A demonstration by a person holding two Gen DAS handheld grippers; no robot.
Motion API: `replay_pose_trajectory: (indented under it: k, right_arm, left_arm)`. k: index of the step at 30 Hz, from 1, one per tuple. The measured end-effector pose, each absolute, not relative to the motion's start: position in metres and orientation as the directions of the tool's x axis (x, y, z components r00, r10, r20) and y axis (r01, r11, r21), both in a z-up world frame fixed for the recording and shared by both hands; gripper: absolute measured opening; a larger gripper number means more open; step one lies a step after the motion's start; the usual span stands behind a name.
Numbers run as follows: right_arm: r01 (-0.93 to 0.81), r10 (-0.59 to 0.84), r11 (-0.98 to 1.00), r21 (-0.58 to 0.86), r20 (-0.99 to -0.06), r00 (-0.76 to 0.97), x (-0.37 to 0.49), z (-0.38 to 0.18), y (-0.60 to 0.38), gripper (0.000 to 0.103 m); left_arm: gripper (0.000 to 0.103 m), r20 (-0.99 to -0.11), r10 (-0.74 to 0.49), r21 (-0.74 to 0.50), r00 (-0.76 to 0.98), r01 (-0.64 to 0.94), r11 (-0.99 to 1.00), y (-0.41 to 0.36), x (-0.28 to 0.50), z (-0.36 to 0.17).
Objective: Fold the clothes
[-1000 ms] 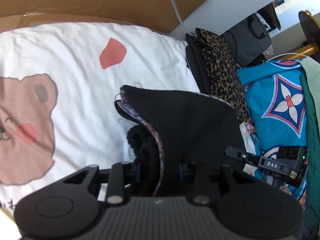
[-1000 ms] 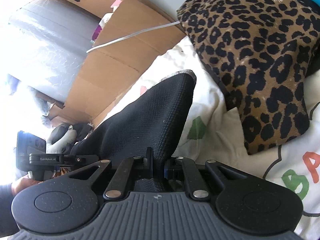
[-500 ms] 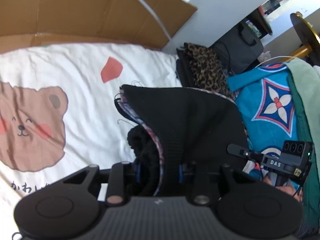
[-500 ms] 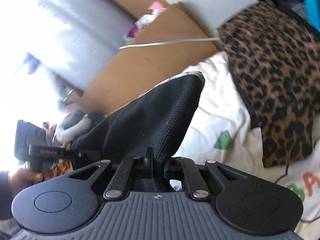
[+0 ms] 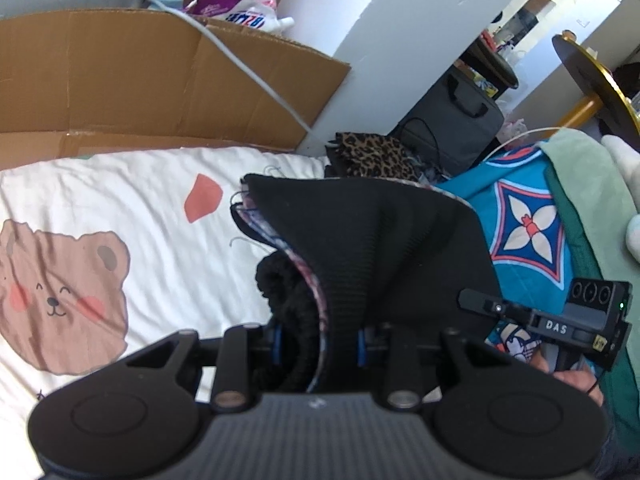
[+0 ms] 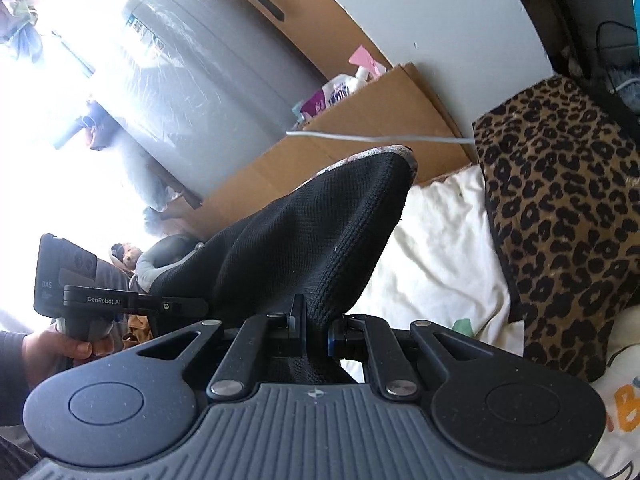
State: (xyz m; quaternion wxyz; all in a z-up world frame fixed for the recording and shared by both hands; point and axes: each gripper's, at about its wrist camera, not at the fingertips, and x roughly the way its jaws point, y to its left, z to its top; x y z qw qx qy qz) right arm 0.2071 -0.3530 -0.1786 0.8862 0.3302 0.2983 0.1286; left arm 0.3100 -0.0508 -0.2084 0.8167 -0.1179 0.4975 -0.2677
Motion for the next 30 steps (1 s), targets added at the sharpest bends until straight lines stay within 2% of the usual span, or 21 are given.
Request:
replay_pose_trajectory:
  k: [18,30]
  right_arm:
    - [-0.017,0.304,0.825,0.565,-0.419,0.856,0.186,-0.131,-0.374,0.008]
    - [0.088,0.142,0.859,0.504,-0.400,0.906,0.165,-0.121,-0.416,0.008]
  left_arm:
    - [0.034,-0.694,-0.578,-0.392,0.429,0.448,0.804,-0.096,0.296,-0.161]
    - [0.034,-0.636,-0.658,-0.437,0.402,0.516,0.737,-0.145,0.307,-0.167]
